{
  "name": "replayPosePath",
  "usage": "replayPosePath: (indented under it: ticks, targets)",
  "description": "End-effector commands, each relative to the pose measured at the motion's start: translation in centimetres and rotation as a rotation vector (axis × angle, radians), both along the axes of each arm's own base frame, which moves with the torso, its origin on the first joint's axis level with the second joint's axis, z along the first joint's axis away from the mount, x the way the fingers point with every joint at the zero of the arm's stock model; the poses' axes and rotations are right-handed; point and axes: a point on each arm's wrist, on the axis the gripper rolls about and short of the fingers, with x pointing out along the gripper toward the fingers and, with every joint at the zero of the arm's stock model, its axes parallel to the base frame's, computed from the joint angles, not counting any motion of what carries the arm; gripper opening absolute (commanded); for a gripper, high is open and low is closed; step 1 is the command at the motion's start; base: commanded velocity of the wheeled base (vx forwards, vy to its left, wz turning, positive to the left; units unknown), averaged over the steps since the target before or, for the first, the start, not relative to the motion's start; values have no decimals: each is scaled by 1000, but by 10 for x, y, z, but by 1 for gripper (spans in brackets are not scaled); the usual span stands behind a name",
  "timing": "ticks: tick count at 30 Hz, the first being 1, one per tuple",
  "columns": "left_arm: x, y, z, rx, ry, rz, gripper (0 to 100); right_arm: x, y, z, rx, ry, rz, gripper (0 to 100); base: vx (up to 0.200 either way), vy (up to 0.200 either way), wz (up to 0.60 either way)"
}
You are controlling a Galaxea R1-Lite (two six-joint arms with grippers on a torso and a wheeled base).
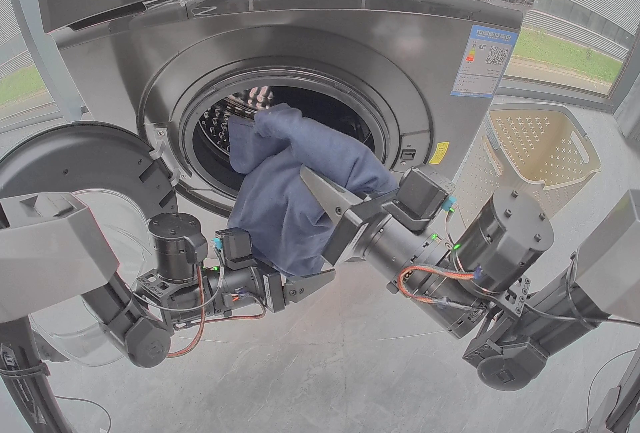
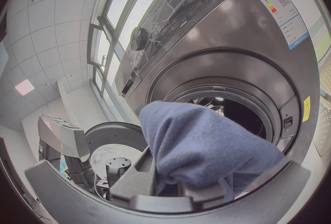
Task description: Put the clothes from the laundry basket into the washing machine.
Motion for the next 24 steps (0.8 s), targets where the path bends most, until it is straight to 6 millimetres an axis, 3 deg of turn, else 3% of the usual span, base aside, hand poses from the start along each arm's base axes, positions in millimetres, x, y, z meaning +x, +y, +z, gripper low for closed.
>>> replayPosePath:
  ticks: [1, 12, 13, 24]
  targets:
    - [-14, 4, 16, -17, -30, -11, 100, 2, 0, -2, -4, 3, -5, 0, 0, 0, 0]
    - [-14, -1, 2, -3, -22, -9, 100, 2, 0, -1, -2, 1, -5, 0, 0, 0, 0]
    - [-14, 0, 2, -2, -22, -10, 0, 2, 0, -1, -2, 1, -5, 0, 0, 0, 0]
    - [-24, -3, 0, 14, -13, -7, 0, 1, 0, -4, -11, 7, -4, 0, 0, 0, 0]
